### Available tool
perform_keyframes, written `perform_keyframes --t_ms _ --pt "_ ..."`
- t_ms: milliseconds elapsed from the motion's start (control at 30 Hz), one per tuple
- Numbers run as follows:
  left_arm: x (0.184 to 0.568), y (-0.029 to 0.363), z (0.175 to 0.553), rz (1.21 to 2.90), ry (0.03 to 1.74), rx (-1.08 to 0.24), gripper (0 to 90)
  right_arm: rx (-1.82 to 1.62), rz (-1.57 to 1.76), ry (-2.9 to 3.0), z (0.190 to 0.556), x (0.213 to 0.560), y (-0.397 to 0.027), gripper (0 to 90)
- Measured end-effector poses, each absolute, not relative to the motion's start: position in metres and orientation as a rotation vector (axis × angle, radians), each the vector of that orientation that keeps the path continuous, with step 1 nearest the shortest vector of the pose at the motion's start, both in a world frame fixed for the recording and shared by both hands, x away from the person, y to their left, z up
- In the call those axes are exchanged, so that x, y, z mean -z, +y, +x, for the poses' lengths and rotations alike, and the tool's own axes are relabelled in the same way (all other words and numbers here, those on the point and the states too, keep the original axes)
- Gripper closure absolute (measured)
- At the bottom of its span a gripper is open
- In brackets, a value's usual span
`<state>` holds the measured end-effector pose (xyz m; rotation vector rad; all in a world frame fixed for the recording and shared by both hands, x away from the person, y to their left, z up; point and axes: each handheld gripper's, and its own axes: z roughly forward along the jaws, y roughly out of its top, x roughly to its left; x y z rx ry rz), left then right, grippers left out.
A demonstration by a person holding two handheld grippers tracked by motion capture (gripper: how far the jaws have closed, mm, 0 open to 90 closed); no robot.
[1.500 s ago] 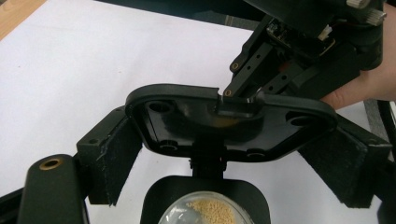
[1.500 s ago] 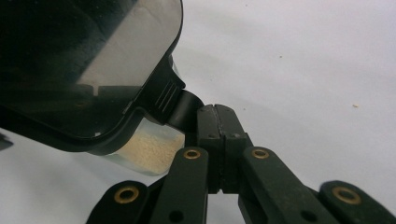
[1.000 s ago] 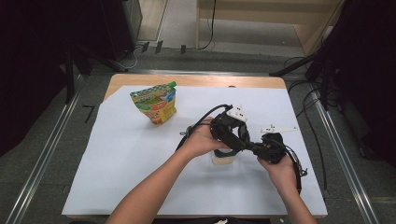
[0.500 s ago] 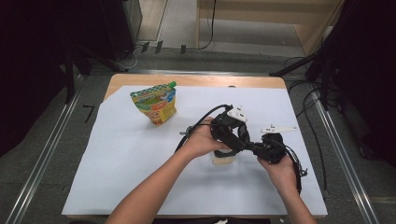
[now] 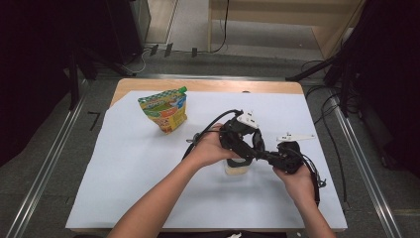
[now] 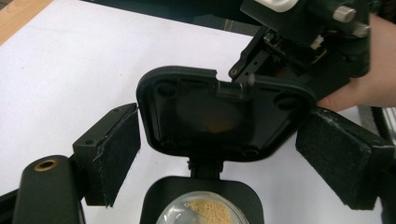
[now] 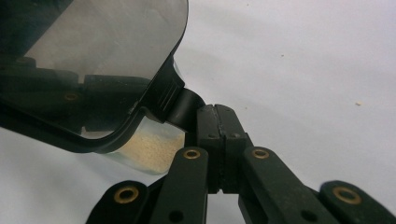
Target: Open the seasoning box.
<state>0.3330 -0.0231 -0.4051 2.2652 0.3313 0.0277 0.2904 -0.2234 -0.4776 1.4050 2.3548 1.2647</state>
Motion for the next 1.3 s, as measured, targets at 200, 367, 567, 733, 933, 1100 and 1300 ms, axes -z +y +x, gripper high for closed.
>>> perform_keyframes --t_ms 200,367,567,733,933,1100,1300 --pt "0.403 -0.01 0.328 2.273 0.345 -0.007 17.7 -1.266 1.403 2.356 0.29 0.477 -0.224 90.0" --pt "0.403 0.0 0.331 2.24 0.378 0.035 33.4 -1.265 1.408 2.354 0.29 0.477 -0.223 90.0" --pt "0.402 -0.005 0.329 2.225 0.351 0.039 73.1 -1.267 1.405 2.355 0.29 0.477 -0.223 90.0" --pt "0.405 -0.014 0.331 2.209 0.372 0.057 82.3 -1.26 1.403 2.352 0.29 0.477 -0.223 90.0" --pt "0.408 -0.015 0.334 2.214 0.388 0.077 82.1 -1.257 1.401 2.349 0.289 0.477 -0.223 90.0" --pt "0.407 -0.011 0.335 2.2 0.415 0.115 78.5 -1.271 1.393 2.347 0.289 0.476 -0.223 90.0" --pt "0.403 0.003 0.337 2.191 0.458 0.118 64.3 -1.278 1.379 2.342 0.282 0.47 -0.229 88.9"
